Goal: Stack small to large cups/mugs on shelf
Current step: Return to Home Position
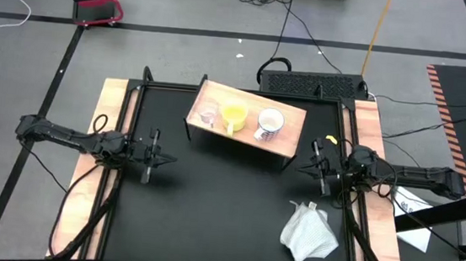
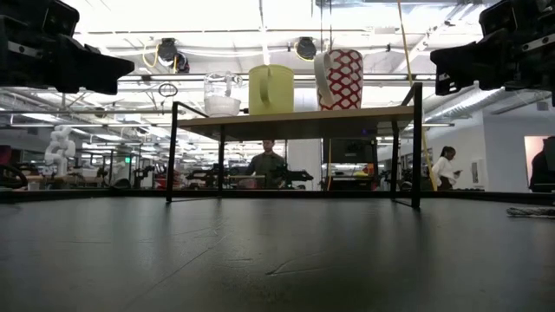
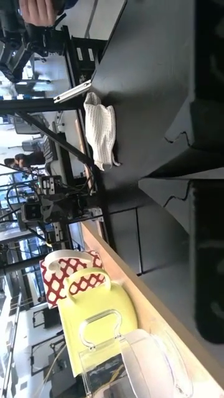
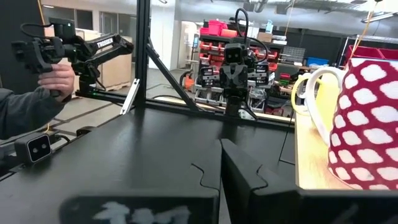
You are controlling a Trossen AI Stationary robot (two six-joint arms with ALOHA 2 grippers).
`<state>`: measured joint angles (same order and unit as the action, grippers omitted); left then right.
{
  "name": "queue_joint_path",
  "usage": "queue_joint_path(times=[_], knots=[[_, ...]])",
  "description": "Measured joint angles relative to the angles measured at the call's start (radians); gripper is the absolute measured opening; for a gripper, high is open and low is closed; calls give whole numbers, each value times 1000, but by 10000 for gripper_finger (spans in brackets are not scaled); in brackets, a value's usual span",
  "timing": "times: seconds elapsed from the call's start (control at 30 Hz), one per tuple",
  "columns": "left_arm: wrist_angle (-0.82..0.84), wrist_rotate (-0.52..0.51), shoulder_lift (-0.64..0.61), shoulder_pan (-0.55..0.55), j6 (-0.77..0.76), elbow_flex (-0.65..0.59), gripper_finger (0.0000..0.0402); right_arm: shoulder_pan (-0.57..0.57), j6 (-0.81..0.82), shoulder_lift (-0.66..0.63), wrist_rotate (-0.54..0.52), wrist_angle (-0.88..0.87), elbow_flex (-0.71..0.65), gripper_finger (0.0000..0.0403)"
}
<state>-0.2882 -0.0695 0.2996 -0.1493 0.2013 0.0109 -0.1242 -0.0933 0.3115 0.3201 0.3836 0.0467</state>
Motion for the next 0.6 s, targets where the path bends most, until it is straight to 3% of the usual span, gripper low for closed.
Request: queue_joint_path(times=[0.23, 0.6], knots=[[0, 0, 0, 0, -2, 0, 3, 0, 11, 0, 0, -5, 0, 0], [0, 0, 0, 0, 3, 0, 32, 0, 82, 2, 0, -7, 0, 0]])
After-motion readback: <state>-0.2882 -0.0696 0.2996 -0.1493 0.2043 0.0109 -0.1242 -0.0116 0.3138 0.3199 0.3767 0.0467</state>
